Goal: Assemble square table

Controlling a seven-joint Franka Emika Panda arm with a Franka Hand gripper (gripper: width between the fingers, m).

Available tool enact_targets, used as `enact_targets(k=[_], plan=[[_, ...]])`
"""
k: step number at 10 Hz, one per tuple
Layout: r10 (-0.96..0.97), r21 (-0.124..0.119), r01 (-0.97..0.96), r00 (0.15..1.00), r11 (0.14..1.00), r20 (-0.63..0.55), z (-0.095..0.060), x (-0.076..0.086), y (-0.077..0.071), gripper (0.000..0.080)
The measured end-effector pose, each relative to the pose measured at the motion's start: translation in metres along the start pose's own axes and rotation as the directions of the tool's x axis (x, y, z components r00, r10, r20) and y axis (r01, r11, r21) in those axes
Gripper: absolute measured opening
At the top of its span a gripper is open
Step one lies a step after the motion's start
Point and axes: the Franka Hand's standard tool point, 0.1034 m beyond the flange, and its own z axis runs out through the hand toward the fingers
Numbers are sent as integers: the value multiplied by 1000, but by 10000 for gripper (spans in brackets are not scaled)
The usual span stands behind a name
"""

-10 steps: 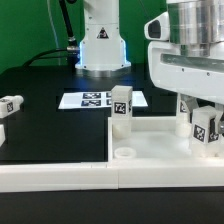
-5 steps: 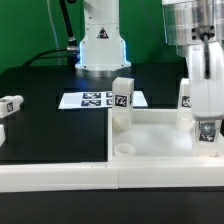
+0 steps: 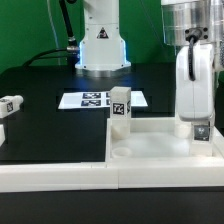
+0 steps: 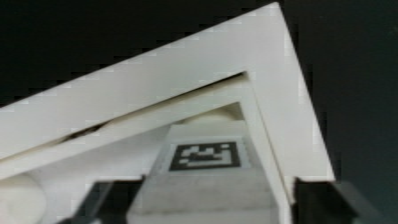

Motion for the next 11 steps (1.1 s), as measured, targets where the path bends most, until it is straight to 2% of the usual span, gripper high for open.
enact_targets(k=[1, 3, 5, 7, 11], plan=[[-19, 5, 19, 1000, 1000, 2, -3, 0, -2, 619], [-72, 32, 71, 997, 997, 29, -34, 4, -6, 645], [-105, 62, 102, 994, 993, 38, -59, 18, -16, 649], [-114, 49, 112, 993, 992, 32, -50, 14, -11, 649], [-114, 48, 112, 993, 993, 31, -49, 15, -11, 649]])
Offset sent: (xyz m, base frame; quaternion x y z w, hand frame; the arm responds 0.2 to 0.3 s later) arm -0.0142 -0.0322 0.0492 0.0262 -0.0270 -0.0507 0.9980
